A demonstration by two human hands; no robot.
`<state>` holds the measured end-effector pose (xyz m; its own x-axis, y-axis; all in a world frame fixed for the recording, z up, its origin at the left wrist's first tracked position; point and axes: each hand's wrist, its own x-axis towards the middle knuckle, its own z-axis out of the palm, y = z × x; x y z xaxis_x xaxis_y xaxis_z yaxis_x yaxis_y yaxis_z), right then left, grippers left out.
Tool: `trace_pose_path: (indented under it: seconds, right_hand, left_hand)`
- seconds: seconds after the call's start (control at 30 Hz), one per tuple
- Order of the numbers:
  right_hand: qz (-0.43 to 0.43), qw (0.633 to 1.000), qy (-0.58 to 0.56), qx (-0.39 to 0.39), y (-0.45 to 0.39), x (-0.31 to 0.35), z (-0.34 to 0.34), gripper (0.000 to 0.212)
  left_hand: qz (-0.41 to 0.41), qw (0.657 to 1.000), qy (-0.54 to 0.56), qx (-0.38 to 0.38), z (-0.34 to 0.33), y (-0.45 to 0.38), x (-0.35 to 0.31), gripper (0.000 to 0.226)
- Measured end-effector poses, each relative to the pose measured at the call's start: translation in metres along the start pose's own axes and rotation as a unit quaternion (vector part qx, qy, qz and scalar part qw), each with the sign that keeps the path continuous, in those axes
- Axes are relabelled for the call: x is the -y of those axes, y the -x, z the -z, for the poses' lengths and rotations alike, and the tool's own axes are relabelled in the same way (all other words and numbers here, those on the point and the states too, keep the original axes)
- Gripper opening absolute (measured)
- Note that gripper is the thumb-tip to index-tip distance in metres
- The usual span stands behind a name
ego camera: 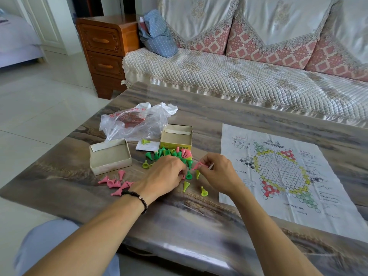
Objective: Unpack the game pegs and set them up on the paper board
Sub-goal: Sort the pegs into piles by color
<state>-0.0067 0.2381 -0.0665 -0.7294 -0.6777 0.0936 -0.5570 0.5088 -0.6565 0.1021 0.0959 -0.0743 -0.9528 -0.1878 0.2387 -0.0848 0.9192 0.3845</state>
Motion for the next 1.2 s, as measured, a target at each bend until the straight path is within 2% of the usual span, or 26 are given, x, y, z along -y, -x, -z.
trace_pose_path:
  seconds: [0.23,0.37,0.47,0.53,0.63,0.77,0.9,0.97,1.1,1.2]
  right_hand:
    - [0.010,0.999,-0.037,-0.002,0.011,0.009,0.001,0.014]
    - [0.035,0.996,-0.079,0.018,0.012,0.034,-0.012,0.014]
    - [0.058,0.993,-0.094,0.048,0.014,0.063,-0.035,0.014]
    - [0.070,0.991,-0.082,0.076,0.016,0.081,-0.054,0.011]
    - [0.061,0.991,-0.032,0.112,0.018,0.100,-0.081,0.010]
    - [0.054,0.989,0.036,0.130,0.018,0.111,-0.106,0.026]
    - [0.047,0.988,0.066,0.131,0.016,0.114,-0.110,0.015]
    - [0.041,0.988,0.058,0.135,0.015,0.113,-0.110,0.017]
    - [0.039,0.985,0.058,0.155,0.012,0.114,-0.109,0.051]
    - [0.075,0.981,0.076,0.162,0.012,0.124,-0.109,0.040]
  left_hand:
    - [0.041,0.996,0.065,-0.050,0.020,0.015,0.001,0.010]
    - [0.128,0.979,0.135,-0.082,0.049,0.043,0.018,0.010]
    - [0.215,0.946,0.221,-0.099,0.068,0.075,0.041,0.014]
    - [0.244,0.934,0.236,-0.108,0.078,0.096,0.058,0.020]
    - [0.255,0.937,0.196,-0.134,0.087,0.121,0.084,0.018]
    - [0.248,0.949,0.166,-0.098,0.087,0.142,0.106,0.015]
    - [0.216,0.963,0.145,-0.067,0.075,0.141,0.111,0.017]
    - [0.213,0.963,0.146,-0.073,0.072,0.139,0.111,0.024]
    - [0.221,0.962,0.151,-0.060,0.075,0.140,0.114,0.043]
    - [0.238,0.960,0.148,-0.028,0.079,0.137,0.113,0.057]
